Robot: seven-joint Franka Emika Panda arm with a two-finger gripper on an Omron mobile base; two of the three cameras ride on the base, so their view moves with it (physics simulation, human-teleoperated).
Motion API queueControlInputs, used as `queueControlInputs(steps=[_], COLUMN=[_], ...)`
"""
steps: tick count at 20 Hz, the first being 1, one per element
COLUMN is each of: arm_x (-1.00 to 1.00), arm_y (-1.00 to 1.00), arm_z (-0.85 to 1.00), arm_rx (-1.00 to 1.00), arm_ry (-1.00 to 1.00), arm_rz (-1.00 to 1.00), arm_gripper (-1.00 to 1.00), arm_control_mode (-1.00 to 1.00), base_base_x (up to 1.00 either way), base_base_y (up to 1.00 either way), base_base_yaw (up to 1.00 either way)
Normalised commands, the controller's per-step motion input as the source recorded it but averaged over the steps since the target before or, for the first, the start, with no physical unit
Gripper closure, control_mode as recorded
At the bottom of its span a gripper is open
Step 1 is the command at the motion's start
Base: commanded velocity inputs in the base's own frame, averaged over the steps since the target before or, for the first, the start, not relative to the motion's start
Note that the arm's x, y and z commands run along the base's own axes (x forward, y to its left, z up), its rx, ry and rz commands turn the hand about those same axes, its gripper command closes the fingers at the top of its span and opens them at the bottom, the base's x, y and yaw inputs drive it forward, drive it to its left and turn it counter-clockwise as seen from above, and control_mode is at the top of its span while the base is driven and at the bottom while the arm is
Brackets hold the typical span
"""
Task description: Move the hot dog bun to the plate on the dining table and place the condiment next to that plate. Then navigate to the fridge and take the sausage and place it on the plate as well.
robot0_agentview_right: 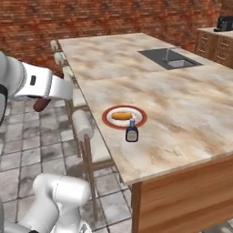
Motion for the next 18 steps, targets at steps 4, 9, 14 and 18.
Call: queueControlInputs(steps=[4,9,14,18], arm_x=[0.0,0.0,0.0,0.0], arm_y=[0.0,0.0,0.0,0.0], arm_z=[0.0,0.0,0.0,0.0], arm_rx=[0.0,0.0,0.0,0.0], arm_ry=[0.0,0.0,0.0,0.0], arm_rz=[0.0,0.0,0.0,0.0], arm_gripper=[1.0,1.0,1.0,1.0], arm_control_mode=[1.0,1.0,1.0,1.0], base_base_x=[0.48,0.35,0.45,0.61], base_base_y=[0.66,0.88,0.74,0.5], base_base_yaw=[-0.52,-0.43,-0.41,-0.42])
